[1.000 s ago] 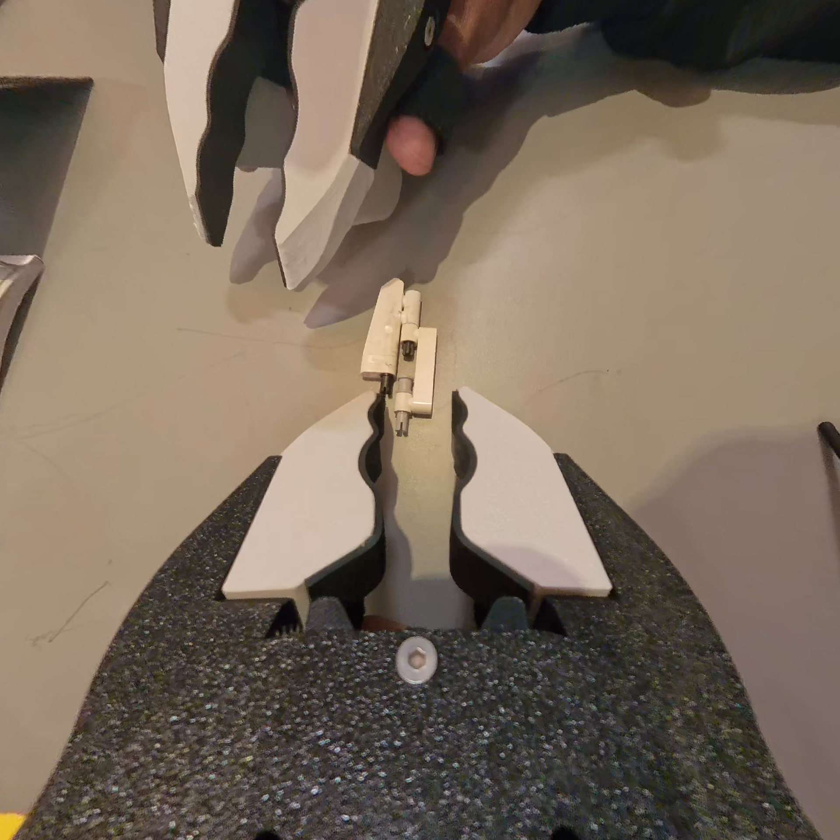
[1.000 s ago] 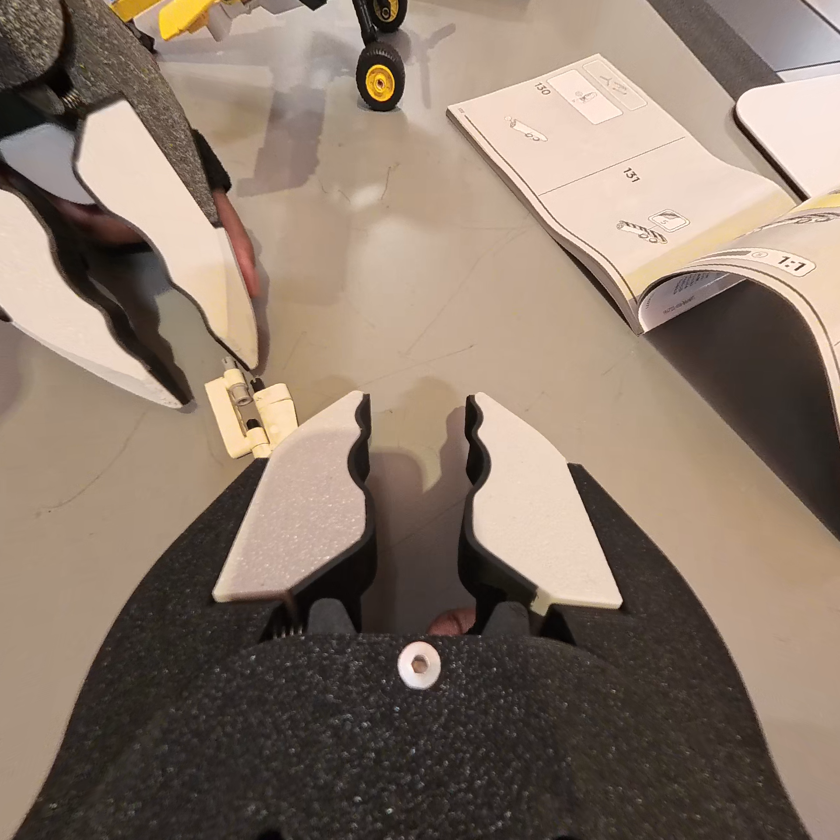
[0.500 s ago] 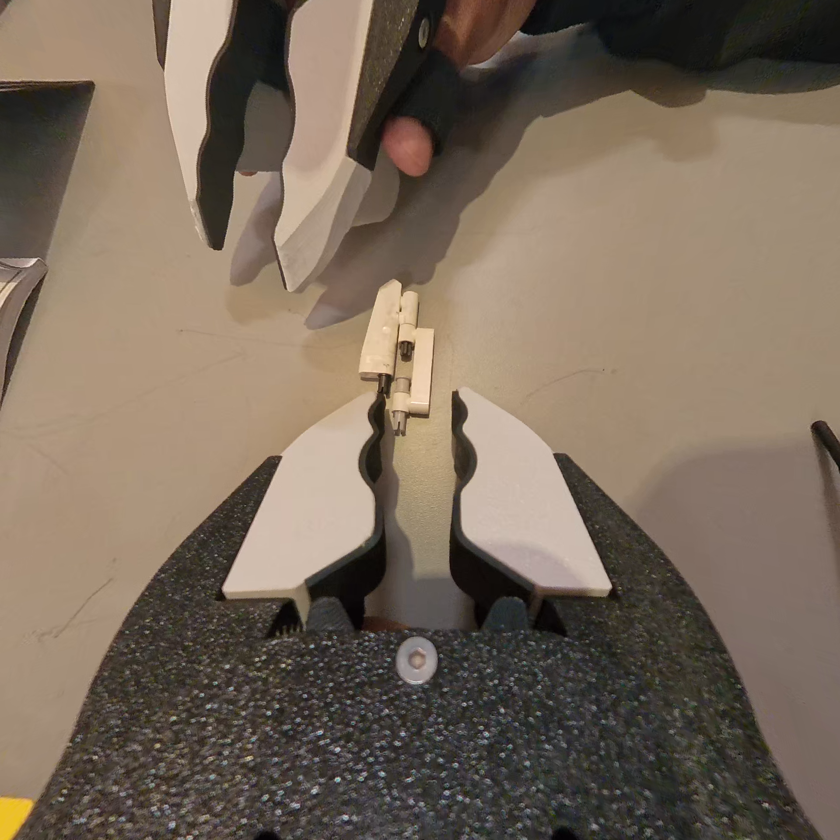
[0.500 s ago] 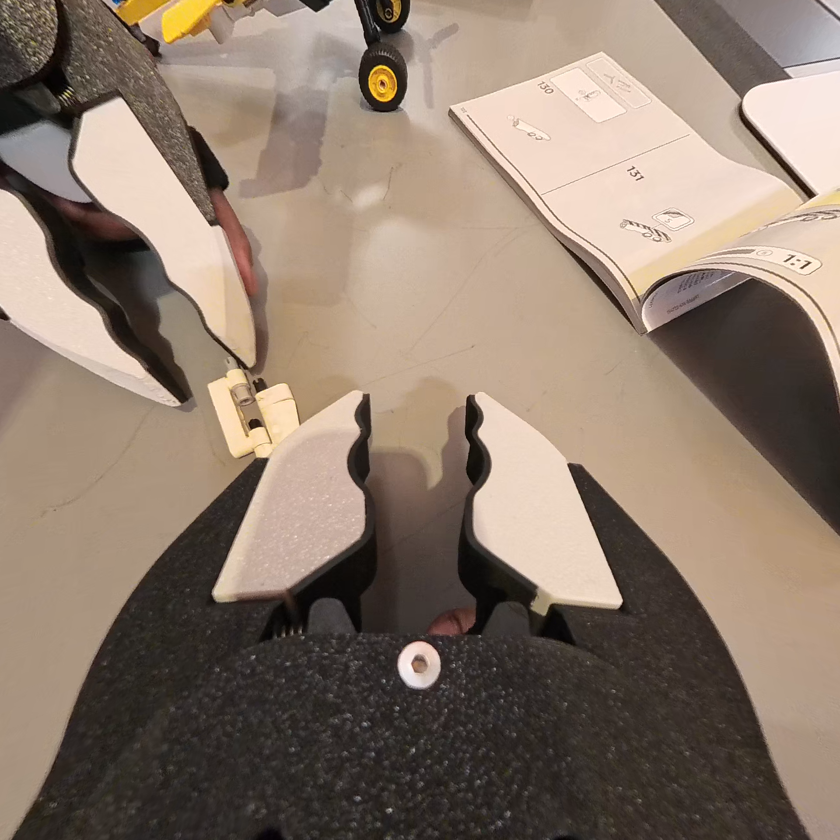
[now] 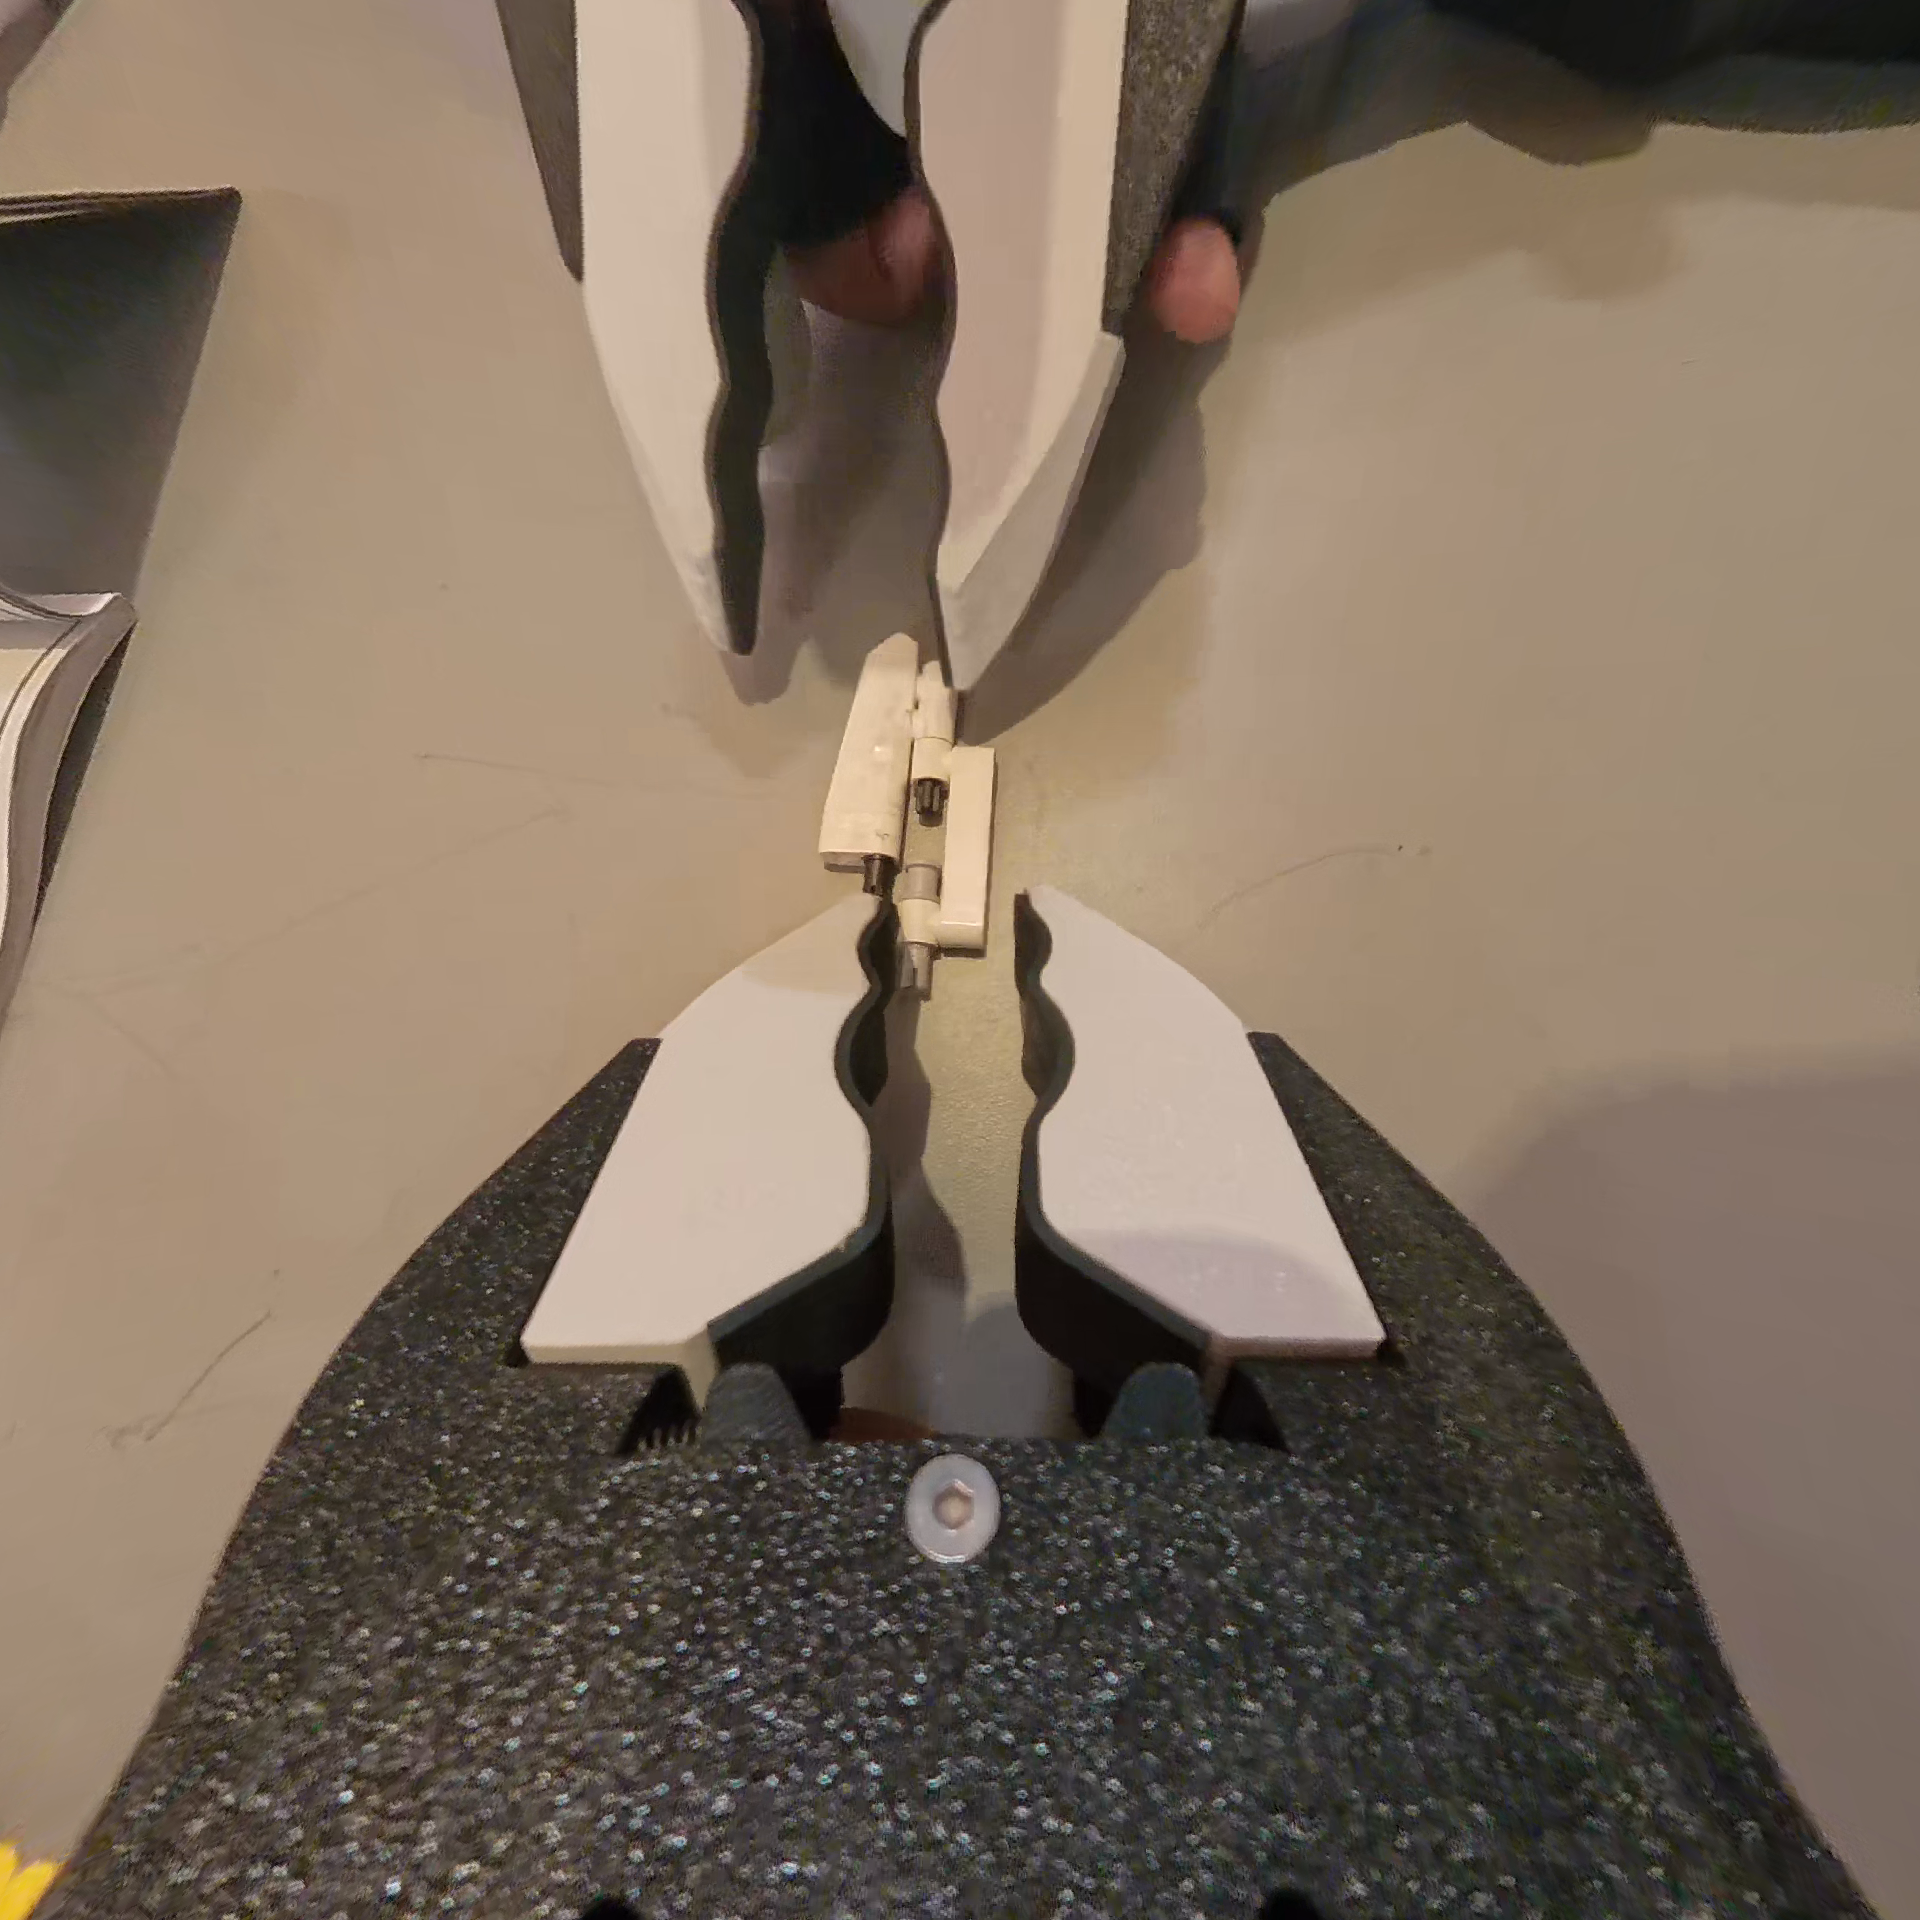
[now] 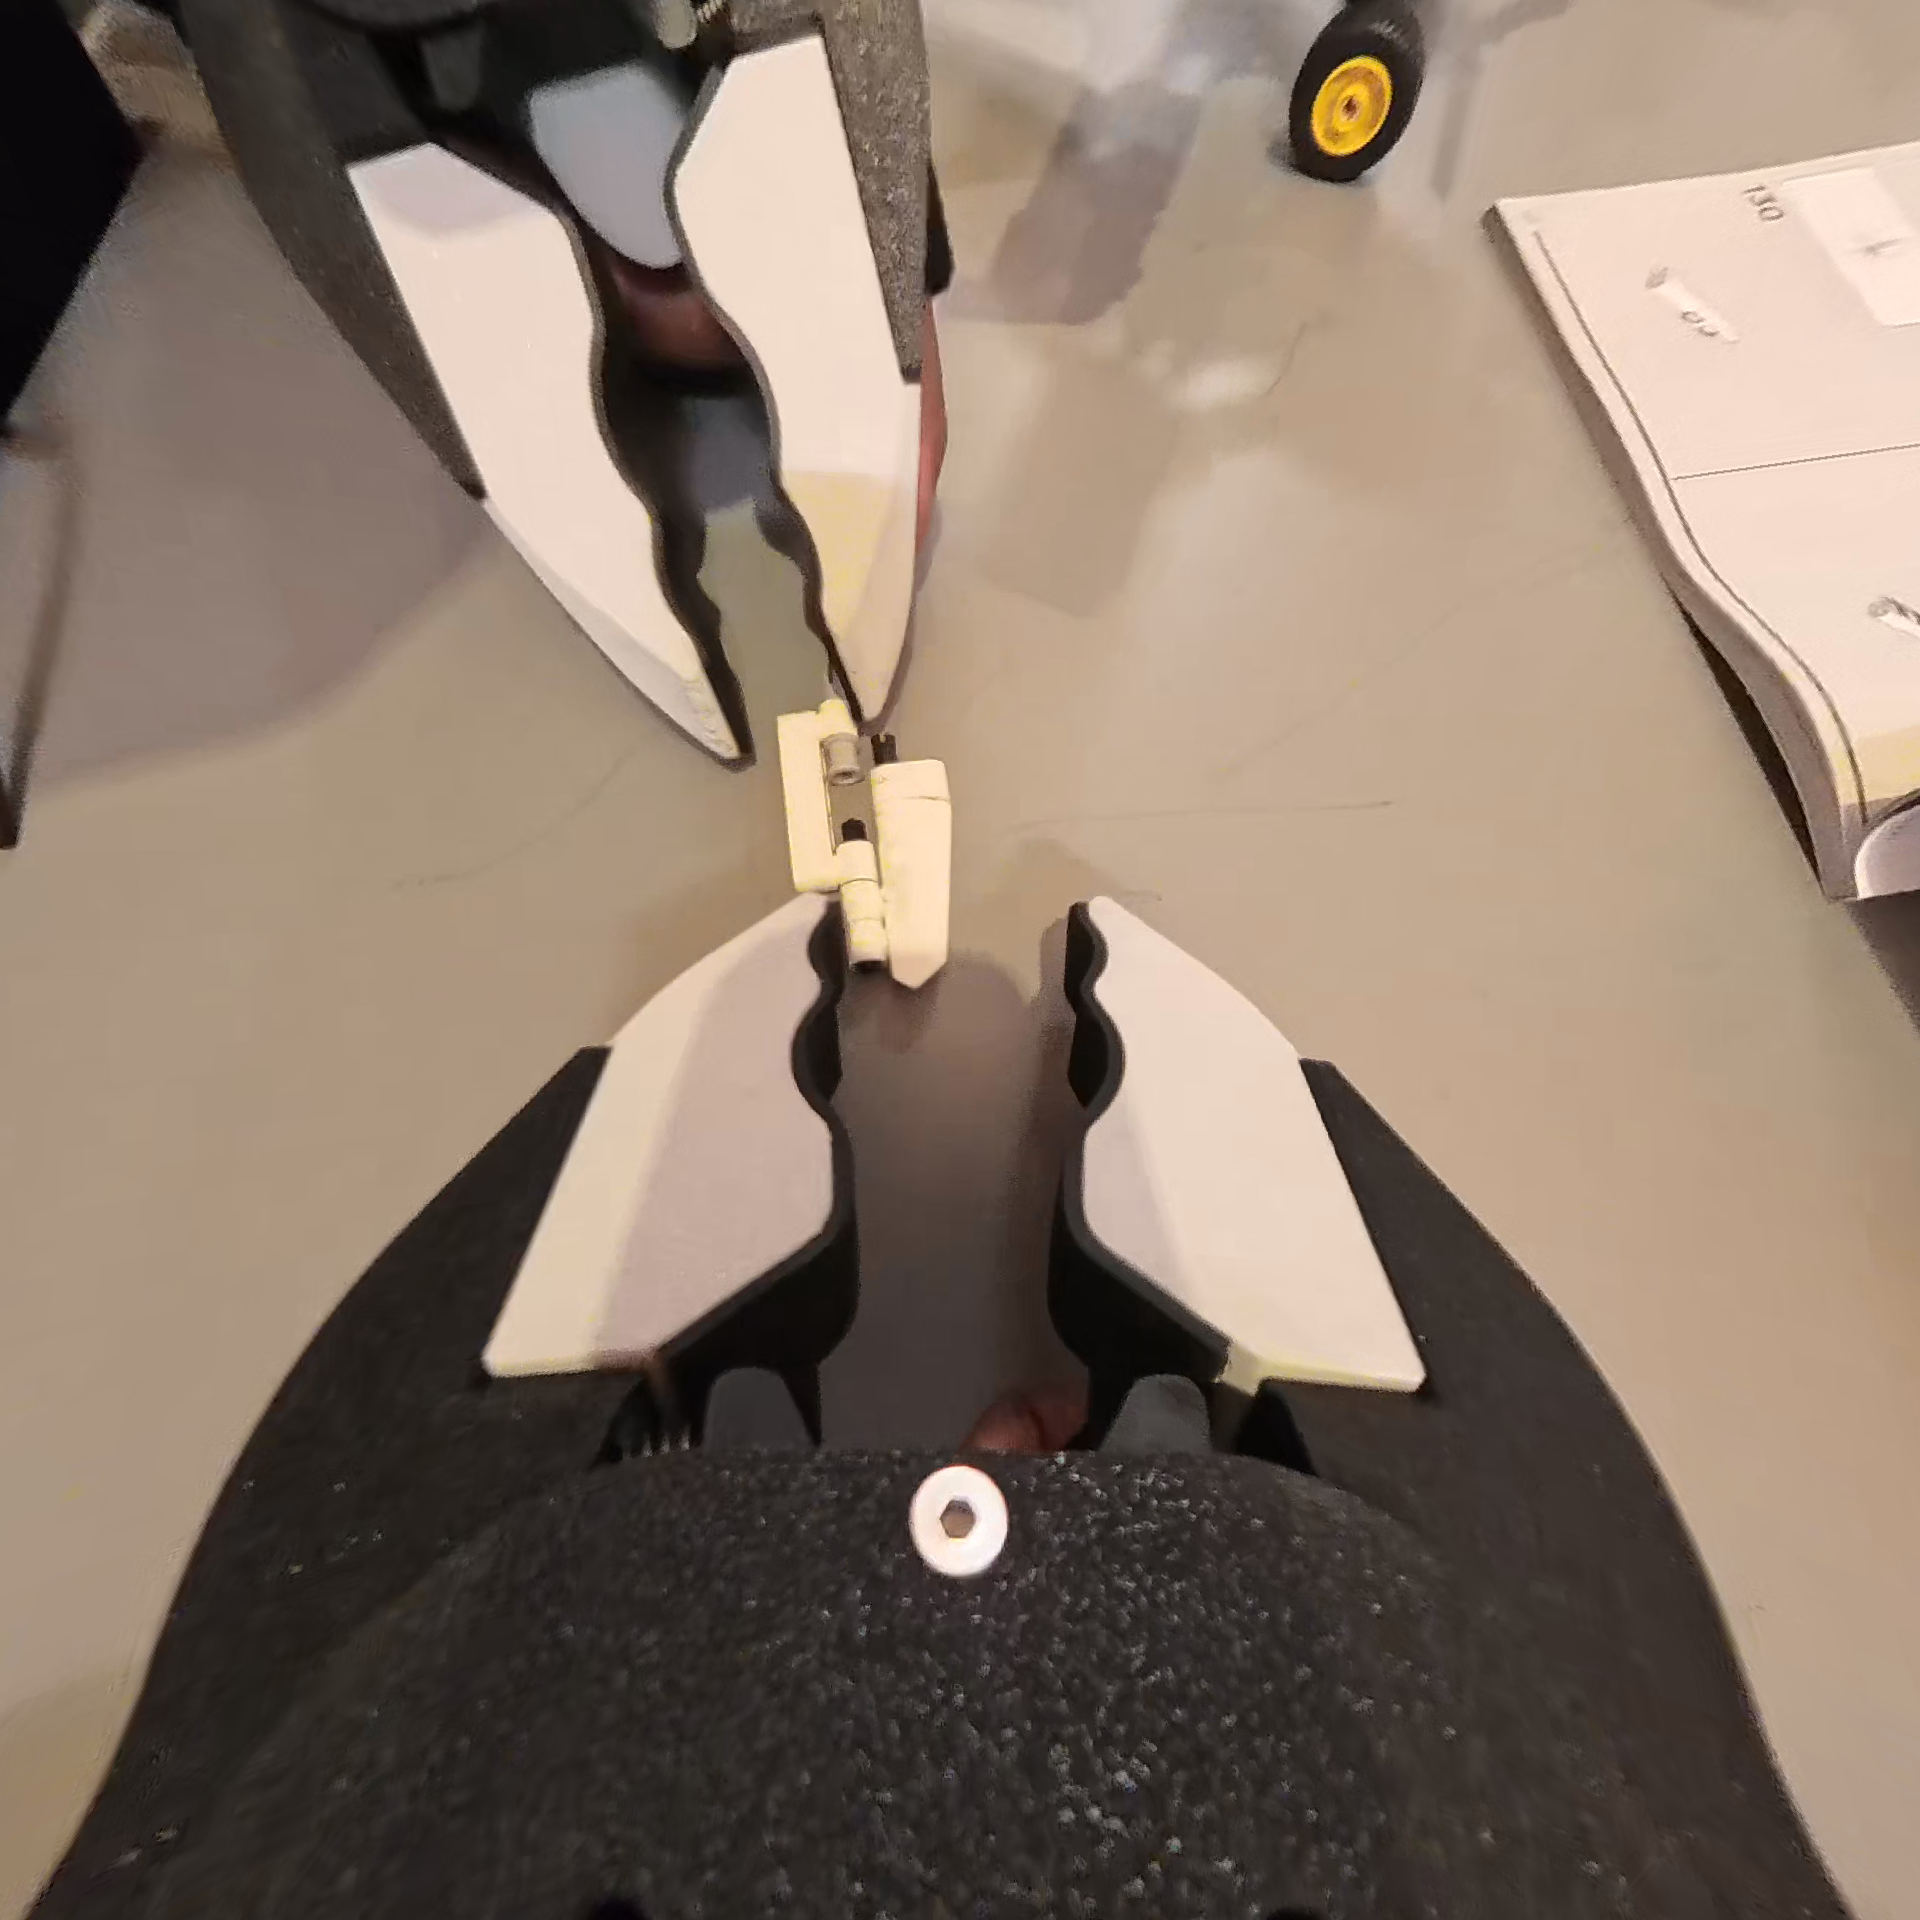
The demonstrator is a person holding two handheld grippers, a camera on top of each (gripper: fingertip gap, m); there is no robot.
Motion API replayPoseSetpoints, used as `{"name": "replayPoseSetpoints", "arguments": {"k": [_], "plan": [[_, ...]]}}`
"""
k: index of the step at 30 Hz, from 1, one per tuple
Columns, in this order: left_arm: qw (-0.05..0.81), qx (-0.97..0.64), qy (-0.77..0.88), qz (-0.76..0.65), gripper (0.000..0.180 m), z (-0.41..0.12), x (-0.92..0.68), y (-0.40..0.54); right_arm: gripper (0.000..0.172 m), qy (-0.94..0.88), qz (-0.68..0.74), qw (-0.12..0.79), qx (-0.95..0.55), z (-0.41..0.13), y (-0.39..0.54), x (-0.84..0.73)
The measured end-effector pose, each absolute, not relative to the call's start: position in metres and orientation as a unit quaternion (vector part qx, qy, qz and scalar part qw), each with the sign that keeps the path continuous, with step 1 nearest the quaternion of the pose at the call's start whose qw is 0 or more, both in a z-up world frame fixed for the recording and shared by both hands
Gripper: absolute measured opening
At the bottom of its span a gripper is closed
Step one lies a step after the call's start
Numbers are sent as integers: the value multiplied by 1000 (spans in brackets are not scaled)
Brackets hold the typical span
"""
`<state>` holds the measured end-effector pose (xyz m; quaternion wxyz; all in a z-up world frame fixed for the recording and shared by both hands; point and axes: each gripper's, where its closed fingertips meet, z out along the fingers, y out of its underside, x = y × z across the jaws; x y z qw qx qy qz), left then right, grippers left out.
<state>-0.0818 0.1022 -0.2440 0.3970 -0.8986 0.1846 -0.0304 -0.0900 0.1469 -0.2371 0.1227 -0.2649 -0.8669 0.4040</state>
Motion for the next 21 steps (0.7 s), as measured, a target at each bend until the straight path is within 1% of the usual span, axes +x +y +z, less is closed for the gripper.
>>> {"name": "replayPoseSetpoints", "arguments": {"k": [4, 7, 10, 21], "plan": [[397, -899, 185, -26, 18, -244, -82, 103, 35, -887, 366, 126, -250, -247, 145, -87], [397, -898, 186, -25, 16, -244, -82, 102, 30, -890, 367, 121, -242, -248, 142, -84], [397, -899, 187, -23, 15, -244, -82, 102, 22, -889, 368, 118, -247, -248, 143, -85], [375, -906, 197, -22, 15, -245, -86, 96, 21, -887, 369, 120, -250, -247, 145, -86]]}}
